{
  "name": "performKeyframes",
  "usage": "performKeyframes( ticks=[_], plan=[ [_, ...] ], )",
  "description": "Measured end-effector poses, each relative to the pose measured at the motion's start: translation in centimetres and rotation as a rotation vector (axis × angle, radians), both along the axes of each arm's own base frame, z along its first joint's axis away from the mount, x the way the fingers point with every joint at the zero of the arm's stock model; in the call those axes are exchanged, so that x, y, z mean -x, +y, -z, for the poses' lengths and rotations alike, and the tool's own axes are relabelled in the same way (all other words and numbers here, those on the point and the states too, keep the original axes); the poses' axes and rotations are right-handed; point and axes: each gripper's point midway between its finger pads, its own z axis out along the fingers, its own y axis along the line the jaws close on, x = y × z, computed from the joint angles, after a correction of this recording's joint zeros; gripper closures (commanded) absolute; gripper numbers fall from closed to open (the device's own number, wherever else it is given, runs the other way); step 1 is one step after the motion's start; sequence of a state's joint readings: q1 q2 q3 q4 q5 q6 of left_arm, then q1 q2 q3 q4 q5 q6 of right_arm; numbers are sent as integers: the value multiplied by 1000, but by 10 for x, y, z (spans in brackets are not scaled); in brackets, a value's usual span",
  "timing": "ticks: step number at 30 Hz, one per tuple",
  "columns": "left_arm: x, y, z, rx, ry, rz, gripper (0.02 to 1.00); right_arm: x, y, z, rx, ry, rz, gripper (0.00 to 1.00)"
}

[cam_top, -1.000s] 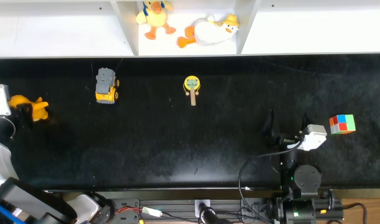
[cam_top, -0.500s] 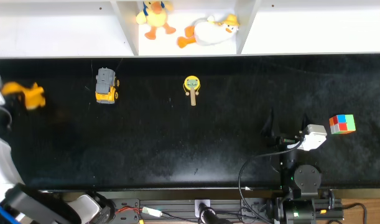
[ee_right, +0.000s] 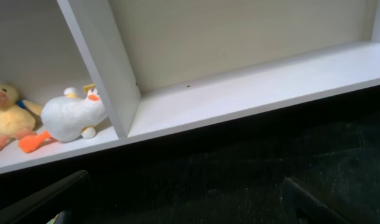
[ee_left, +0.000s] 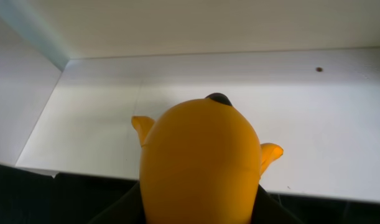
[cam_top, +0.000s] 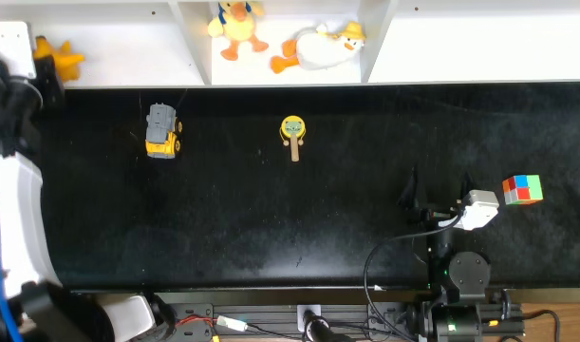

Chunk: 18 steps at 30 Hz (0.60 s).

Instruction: Store Toys

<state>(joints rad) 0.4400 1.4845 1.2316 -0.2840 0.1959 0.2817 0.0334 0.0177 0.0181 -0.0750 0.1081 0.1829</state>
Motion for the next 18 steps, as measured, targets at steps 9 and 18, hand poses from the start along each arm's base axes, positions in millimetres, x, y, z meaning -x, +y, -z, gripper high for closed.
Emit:
performKeyframes(
  ticks=[9, 18],
  plan=[
    [-31, 17, 34, 38, 58, -22, 702, 0, 0, 0, 0, 0, 0, 7],
    [-54, 19, 23, 54, -19, 7, 704, 0, 0, 0, 0, 0, 0, 5]
  ],
)
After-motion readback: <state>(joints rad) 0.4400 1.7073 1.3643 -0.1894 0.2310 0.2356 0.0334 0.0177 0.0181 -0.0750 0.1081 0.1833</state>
